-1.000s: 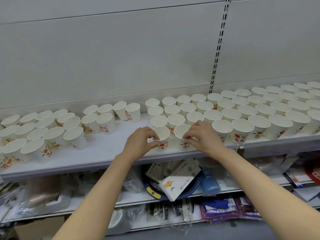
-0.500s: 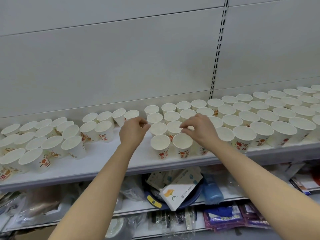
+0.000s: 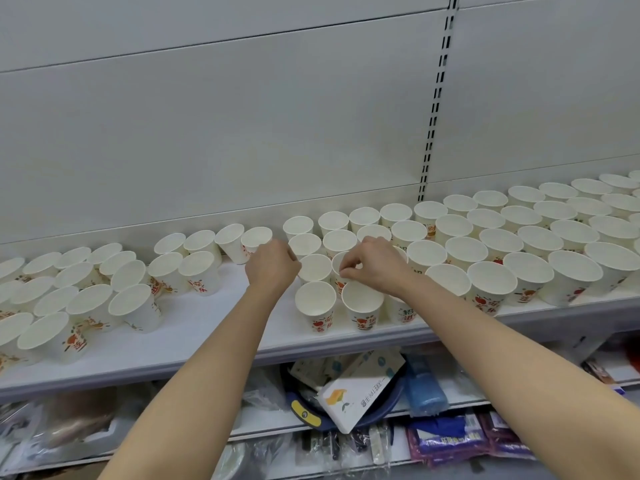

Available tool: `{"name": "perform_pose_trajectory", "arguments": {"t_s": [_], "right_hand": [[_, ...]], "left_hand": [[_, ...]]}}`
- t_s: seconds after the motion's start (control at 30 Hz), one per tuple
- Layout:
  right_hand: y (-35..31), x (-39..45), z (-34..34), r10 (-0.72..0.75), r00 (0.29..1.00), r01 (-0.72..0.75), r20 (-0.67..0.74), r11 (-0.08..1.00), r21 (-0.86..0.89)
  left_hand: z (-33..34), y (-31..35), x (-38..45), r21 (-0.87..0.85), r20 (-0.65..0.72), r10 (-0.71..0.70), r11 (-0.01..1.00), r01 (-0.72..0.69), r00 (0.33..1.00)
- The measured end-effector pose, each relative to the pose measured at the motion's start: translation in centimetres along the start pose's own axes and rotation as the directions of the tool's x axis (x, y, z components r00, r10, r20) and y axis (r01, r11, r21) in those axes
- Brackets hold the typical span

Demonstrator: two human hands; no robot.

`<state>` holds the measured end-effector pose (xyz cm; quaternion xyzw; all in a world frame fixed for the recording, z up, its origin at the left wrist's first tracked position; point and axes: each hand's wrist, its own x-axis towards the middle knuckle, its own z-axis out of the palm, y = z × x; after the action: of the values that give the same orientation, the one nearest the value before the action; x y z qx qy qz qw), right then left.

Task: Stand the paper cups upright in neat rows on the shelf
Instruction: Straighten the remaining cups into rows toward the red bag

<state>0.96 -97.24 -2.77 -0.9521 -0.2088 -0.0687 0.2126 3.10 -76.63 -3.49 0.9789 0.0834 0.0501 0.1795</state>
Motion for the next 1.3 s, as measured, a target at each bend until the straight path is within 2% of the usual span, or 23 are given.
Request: {"name": "perform_pose_trajectory", "arguments": {"t_s": [0.1, 0.23, 0.33, 0.47, 0.57, 0.73, 0.9, 1.0, 1.2, 1.3], "right_hand": [[0.0, -0.1, -0.3, -0.018, 1.0, 0.017, -0.014, 1.0, -0.021], [0.5, -1.8, -0.5, -0.111, 0.99, 0.1, -0.089, 0.987, -0.125], [1.3, -4.2, 0.1, -0.201, 0.96, 0.167, -0.196, 0.97, -0.177], [1.4, -7.1, 1.3, -0.277, 0.901, 0.221, -0.335, 0.955, -0.197], [1.1, -8.1, 2.2, -0.31, 0.89, 0.249, -0.335, 0.945, -0.212], [-0.1, -7.8, 2.4, -0.255, 0.919, 0.216, -0.301, 0.964, -0.157], [-0.8, -7.7, 2.5, -0.225, 0.93, 0.189, -0.291, 0.971, -0.148], [-0.9, -8.0, 2.7, -0.207, 0.935, 0.17, -0.287, 0.974, -0.148], [-1.1, -8.8, 2.9, -0.152, 0.945, 0.112, -0.29, 0.982, -0.15], [-1.2, -9.0, 2.9, -0.154, 0.942, 0.111, -0.297, 0.981, -0.156]], "left_hand": [[-0.5, 0.1, -0.9, -0.042, -0.018, 0.042, 0.998, -0.043, 0.999], [-1.3, 0.1, -4.4, -0.165, -0.044, 0.274, 0.947, -0.278, 0.961], [-1.2, -0.6, -7.6, -0.147, -0.054, 0.365, 0.918, -0.369, 0.929], [0.3, -1.4, -10.4, -0.054, -0.099, 0.41, 0.908, -0.417, 0.907], [1.4, -1.4, -10.9, 0.013, -0.099, 0.438, 0.899, -0.439, 0.894], [0.9, -1.7, -10.6, 0.088, -0.09, 0.429, 0.902, -0.422, 0.899], [-0.5, -0.8, -9.8, -0.07, -0.134, 0.43, 0.894, -0.442, 0.893], [-1.6, 1.6, -7.3, -0.04, -0.18, 0.487, 0.864, -0.501, 0.855], [-0.8, 5.1, -3.8, 0.202, 0.076, 0.567, 0.796, -0.57, 0.82], [0.3, 5.4, -3.4, 0.244, 0.088, 0.584, 0.773, -0.586, 0.807]]}}
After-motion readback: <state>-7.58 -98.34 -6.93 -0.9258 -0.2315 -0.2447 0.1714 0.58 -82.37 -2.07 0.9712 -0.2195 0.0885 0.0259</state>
